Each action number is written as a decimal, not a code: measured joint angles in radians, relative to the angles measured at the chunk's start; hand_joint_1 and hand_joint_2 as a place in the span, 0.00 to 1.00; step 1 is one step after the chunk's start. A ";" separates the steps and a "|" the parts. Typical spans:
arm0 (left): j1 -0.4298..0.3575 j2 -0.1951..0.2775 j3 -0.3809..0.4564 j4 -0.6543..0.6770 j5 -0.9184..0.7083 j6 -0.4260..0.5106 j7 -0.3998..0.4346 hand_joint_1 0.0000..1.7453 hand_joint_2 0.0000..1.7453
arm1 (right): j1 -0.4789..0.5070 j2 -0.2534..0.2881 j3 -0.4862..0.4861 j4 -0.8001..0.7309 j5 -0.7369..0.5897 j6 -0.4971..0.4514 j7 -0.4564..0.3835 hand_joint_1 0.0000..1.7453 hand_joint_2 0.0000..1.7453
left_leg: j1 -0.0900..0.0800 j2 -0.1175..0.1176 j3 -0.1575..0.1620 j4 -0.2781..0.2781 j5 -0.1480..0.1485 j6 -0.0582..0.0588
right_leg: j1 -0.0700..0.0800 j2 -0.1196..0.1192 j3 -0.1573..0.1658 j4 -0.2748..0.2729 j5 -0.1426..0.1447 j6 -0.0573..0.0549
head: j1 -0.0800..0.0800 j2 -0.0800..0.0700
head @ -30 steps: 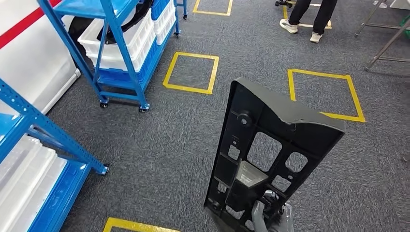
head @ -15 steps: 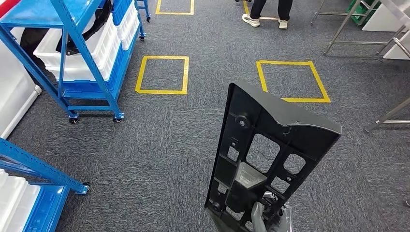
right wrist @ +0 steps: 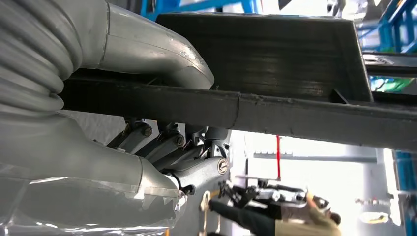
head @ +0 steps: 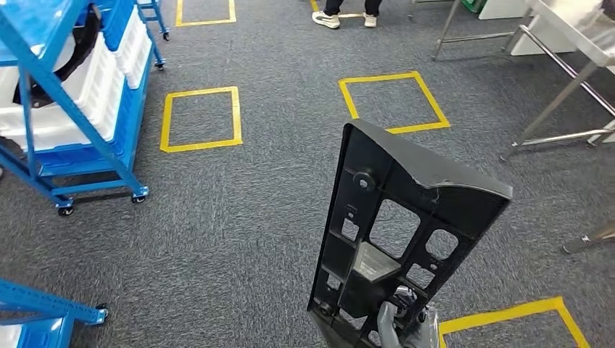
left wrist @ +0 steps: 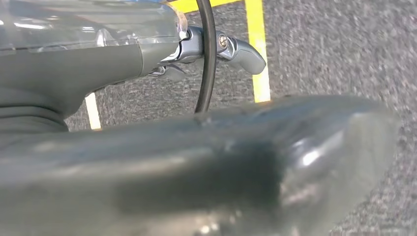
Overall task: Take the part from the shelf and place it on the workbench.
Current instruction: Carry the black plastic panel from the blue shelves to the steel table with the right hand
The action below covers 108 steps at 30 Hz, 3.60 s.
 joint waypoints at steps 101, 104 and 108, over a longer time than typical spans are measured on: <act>0.013 -0.019 0.000 0.000 0.006 -0.030 0.002 0.00 0.00 | 0.012 0.016 -0.001 0.014 0.048 -0.022 0.016 1.00 1.00 | 0.023 -0.096 -0.116 0.156 0.003 -0.017 | -0.026 0.116 0.024 -0.004 -0.004 0.010 | 0.001 0.000; 0.007 -0.016 0.000 0.000 0.006 -0.028 0.004 0.00 0.00 | 0.013 0.016 0.001 0.014 0.054 -0.037 0.020 1.00 1.00 | 0.020 -0.117 -0.072 0.027 0.056 -0.004 | -0.024 0.135 0.020 0.015 -0.019 0.023 | 0.002 0.000; 0.003 -0.017 0.000 0.000 0.007 -0.024 0.009 0.00 0.00 | 0.016 0.016 0.006 0.014 0.064 -0.061 0.028 1.00 1.00 | 0.021 -0.114 -0.065 0.008 0.059 0.014 | -0.025 0.126 0.012 0.027 -0.029 0.045 | 0.002 0.000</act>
